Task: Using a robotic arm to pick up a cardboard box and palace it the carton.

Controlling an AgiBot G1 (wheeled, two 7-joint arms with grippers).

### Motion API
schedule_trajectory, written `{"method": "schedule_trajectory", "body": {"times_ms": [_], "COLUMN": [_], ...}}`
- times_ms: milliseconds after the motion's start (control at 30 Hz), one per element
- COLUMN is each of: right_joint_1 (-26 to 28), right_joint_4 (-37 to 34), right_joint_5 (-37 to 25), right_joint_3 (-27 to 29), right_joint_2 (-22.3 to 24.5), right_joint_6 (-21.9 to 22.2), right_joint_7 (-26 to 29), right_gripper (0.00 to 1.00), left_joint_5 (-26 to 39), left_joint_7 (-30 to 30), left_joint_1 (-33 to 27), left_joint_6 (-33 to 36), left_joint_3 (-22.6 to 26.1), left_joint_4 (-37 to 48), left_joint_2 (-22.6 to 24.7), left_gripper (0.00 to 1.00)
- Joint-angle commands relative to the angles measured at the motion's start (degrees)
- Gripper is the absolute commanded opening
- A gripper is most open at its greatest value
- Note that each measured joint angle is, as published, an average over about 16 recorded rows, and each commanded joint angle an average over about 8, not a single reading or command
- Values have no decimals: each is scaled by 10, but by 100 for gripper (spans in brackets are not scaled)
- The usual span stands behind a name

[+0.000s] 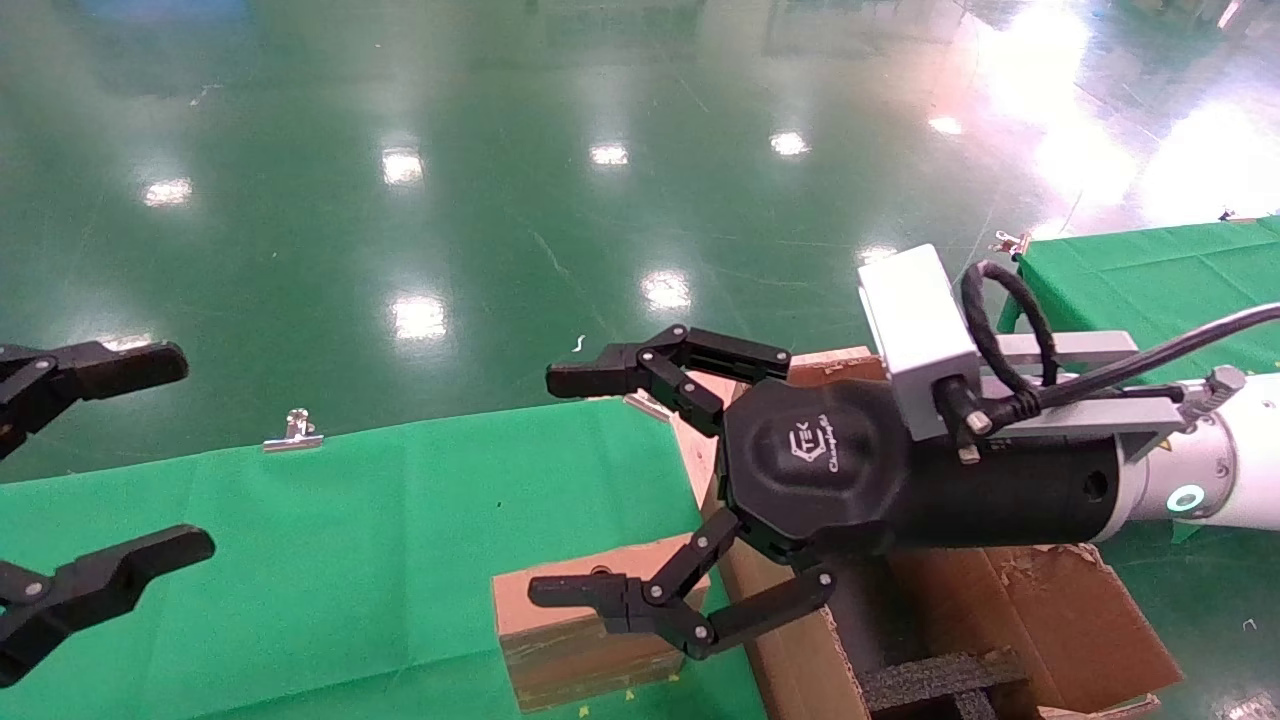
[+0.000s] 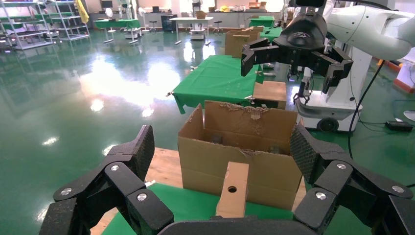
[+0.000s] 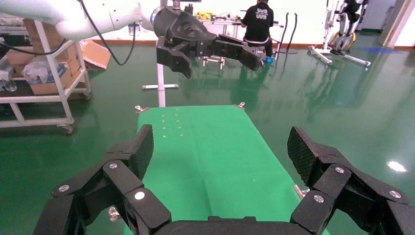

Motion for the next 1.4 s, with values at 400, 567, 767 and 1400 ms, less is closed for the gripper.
{"method": "schedule_trajectory", "body": {"times_ms": [400, 567, 767, 1400], "right_joint_1": [0, 0, -1, 120], "right_joint_4": [0, 0, -1, 8], "right_joint_5": [0, 0, 0, -273], "right_joint_3": [0, 0, 0, -133], "right_joint_2": [0, 0, 0, -43], "right_joint_6": [0, 0, 0, -17], "right_joint_7": [0, 0, 1, 80], "right_gripper": [100, 100, 100, 100], "left_joint_5": [0, 0, 0, 0], "left_joint_7": [0, 0, 0, 0], "left_joint_1": [0, 0, 0, 0], "left_joint_6": [0, 0, 0, 0], "left_joint_3": [0, 0, 0, 0], "left_joint_4": [0, 0, 0, 0], "left_joint_2": [0, 0, 0, 0], "left_gripper": [98, 41, 0, 0]}}
